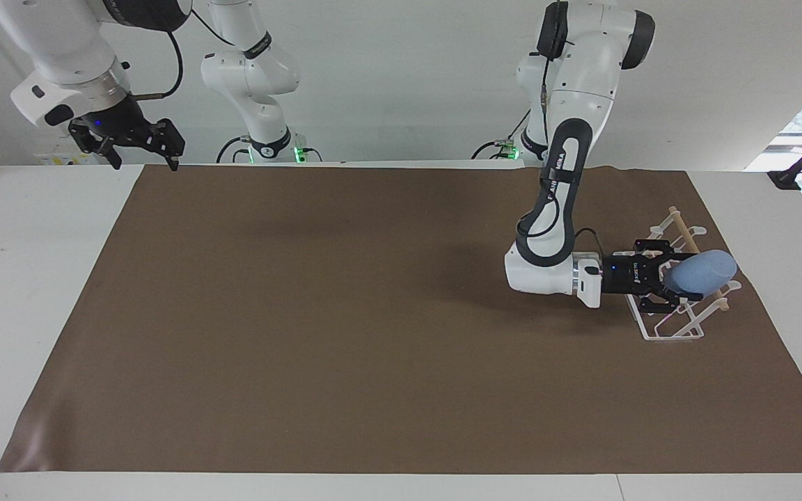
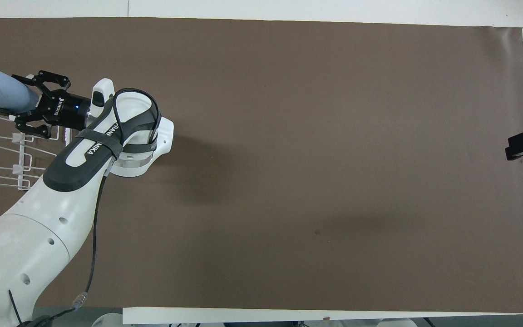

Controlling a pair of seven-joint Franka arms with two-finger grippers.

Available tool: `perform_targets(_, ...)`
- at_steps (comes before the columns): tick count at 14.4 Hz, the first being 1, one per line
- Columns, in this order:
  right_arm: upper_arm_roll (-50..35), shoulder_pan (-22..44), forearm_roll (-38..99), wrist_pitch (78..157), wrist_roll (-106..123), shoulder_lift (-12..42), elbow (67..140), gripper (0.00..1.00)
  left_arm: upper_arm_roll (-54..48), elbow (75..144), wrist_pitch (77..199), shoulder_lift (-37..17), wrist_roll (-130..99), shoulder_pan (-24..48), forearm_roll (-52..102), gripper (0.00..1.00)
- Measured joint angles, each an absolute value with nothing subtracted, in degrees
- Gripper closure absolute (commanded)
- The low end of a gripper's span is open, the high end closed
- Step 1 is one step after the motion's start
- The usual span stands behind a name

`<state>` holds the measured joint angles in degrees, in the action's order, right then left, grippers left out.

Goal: Hang cup on cup holder
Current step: 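Carry the cup with the left gripper onto the wire rack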

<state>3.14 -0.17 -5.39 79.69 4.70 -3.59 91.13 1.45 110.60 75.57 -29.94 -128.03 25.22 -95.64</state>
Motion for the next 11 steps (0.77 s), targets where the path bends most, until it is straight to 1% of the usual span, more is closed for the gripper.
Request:
perform_targets(3,3.18,-0.15,-5.39,79.28,4.70,-3.58,91.21,0.00,1.44,110.68,75.56,-31.12,-130.27,25.22,-93.92,1.00)
perform_targets(4,3.18,-0.15,-5.38,79.22,4.70,-3.58,91.21,0.00,1.43,110.68,75.56,-31.25,-130.63,25.22,-93.74,0.95)
perform_targets(5,3.18,-0.15,-5.37,79.19,4.70,-3.58,91.21,0.00,1.43,110.68,75.56,-31.32,-130.79,25.22,-93.61,0.81)
perform_targets(6,3.18,-0.15,-5.35,79.19,4.70,-3.58,91.21,0.00,1.42,110.68,75.56,-31.36,-130.86,25.22,-93.36,0.52)
perform_targets(7,3.19,-0.15,-5.33,79.18,4.70,-3.59,91.21,0.00,1.39,110.68,75.57,-31.39,-130.93,25.22,-93.03,0.28)
perform_targets(8,3.21,-0.15,-5.31,79.18,4.70,-3.59,91.21,0.00,1.38,110.67,75.57,-31.40,-131.06,25.21,-92.65,0.11)
perform_targets(9,3.28,-0.16,-5.29,79.18,4.70,-3.61,91.21,0.00,1.39,110.67,75.57,-31.40,-131.17,25.17,-92.32,0.03)
perform_targets(10,3.37,-0.16,-5.28,79.13,4.70,-3.64,91.21,0.00,1.43,110.66,75.57,-31.40,-131.21,25.07,-92.15,0.00)
perform_targets(11,3.50,-0.17,-5.28,78.90,4.70,-3.69,91.21,0.00,1.47,110.62,75.57,-31.40,-131.30,25.01,-91.95,0.00)
